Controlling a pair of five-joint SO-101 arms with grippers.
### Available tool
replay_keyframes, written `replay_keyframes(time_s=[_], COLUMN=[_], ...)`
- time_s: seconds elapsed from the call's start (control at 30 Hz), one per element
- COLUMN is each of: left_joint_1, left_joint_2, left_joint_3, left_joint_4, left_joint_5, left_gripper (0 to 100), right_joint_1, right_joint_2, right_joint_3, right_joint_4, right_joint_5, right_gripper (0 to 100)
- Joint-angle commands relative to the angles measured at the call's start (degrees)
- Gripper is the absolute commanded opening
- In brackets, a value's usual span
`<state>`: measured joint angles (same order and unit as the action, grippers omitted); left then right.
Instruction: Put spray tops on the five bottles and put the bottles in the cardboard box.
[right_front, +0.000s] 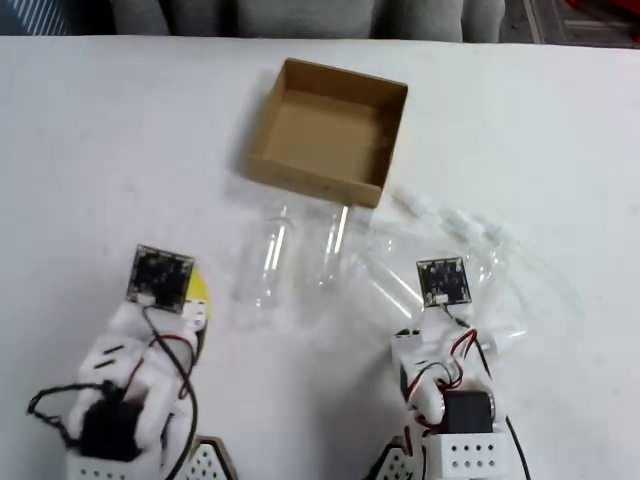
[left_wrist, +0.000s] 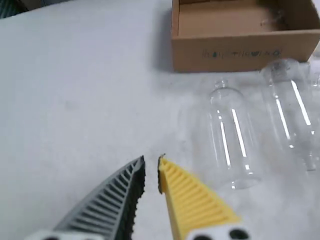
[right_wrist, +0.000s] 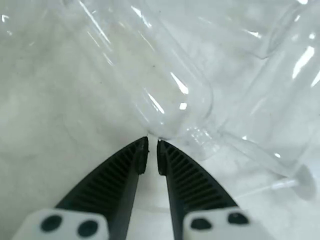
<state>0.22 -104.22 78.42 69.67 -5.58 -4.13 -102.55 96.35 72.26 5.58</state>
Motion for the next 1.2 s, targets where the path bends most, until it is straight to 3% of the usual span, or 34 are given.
replay_keyframes(time_s=[0.0, 0.27, 0.47, 0.7, 0.9, 1.07, 1.17], left_joint_1=[0.04, 0.04, 0.48, 9.36, 13.85, 13.76, 14.02], left_joint_2=[0.22, 20.62, 36.62, 53.67, 65.80, 70.37, 71.87], left_joint_3=[-8.62, -24.79, -37.71, -50.37, -51.87, -50.90, -47.82], left_joint_4=[2.55, 2.55, 2.55, 2.99, 0.44, 1.14, -2.55], left_joint_5=[-0.62, -3.25, 3.69, 8.88, 8.62, 8.79, 8.97], left_gripper=[6, 6, 6, 7, 7, 7, 7], right_joint_1=[0.66, 0.66, 0.75, 0.75, 0.75, 0.75, 0.75], right_joint_2=[-0.66, -0.66, -0.66, -0.66, -0.66, -0.66, -0.57], right_joint_3=[0.53, 0.53, 0.53, 0.53, 0.53, 0.53, 0.53], right_joint_4=[-0.13, -0.13, -0.13, -0.13, -0.13, -0.04, -0.04], right_joint_5=[0.53, 0.53, 0.53, 0.53, 0.53, 0.53, 0.53], right_gripper=[1.5, 1.5, 1.5, 1.5, 1.5, 1.5, 1.5])
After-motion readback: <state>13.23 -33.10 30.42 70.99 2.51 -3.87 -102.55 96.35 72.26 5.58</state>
